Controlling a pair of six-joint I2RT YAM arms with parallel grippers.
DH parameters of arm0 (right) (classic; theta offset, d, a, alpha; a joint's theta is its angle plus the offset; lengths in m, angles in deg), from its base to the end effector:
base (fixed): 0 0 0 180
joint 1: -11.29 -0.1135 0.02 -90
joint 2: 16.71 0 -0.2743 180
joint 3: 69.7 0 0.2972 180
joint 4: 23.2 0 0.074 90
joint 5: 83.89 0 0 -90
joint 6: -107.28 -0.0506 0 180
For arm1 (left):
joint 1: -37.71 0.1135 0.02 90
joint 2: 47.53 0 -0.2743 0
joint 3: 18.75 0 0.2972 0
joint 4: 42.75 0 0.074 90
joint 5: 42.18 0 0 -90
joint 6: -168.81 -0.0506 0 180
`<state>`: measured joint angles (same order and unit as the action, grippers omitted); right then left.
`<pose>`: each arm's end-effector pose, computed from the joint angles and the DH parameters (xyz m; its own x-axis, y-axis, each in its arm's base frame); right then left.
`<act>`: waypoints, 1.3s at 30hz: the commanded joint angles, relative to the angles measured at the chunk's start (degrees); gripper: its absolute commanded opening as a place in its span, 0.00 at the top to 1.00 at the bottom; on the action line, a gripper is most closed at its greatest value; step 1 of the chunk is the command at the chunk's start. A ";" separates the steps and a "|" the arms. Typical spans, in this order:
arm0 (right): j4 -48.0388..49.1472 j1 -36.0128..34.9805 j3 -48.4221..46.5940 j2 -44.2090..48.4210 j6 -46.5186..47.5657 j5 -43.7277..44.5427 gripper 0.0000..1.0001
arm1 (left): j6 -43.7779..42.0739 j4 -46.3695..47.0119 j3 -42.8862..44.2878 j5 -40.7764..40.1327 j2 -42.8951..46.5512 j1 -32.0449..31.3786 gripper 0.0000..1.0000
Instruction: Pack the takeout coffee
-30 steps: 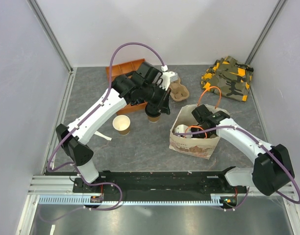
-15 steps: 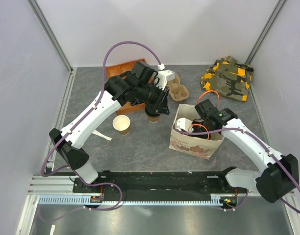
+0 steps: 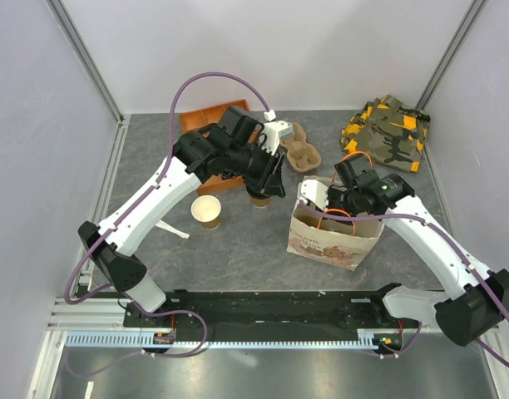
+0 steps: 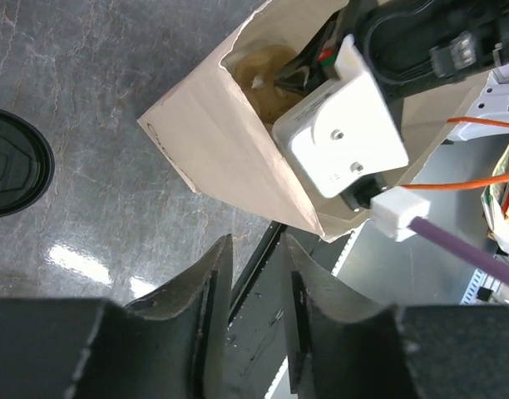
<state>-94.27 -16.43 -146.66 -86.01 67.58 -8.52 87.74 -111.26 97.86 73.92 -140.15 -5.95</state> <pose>0.2354 0.1381 0.2998 -0.0824 -0.8843 -0.4597 -0.9605 0.1935 -0.2001 0.2662 -0.2848 0.4246 -0.6326 0.4110 -0.6565 0.7579 0.5030 -0.4154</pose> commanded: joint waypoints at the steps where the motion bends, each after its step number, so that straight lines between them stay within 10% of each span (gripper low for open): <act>1: 0.53 0.13 -6.22 1.36 -3.28 0.39 0.91 | -0.14 2.10 -0.03 1.31 2.44 0.42 0.57; 18: 10.90 0.21 -13.33 11.20 -13.73 4.18 0.61 | 2.76 7.72 -1.78 1.67 -0.36 -3.44 0.39; 32: 6.71 0.13 -14.49 17.18 -28.22 13.92 0.14 | 2.15 9.66 -0.20 -2.11 -5.91 -6.26 0.52; 39: 3.70 0.21 -12.20 21.40 -38.15 17.09 0.02 | -0.49 9.93 0.14 -6.59 -6.52 -7.05 0.78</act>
<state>-87.99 -16.43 -159.32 -67.10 38.20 4.75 89.55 -103.54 95.92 71.21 -146.38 -12.37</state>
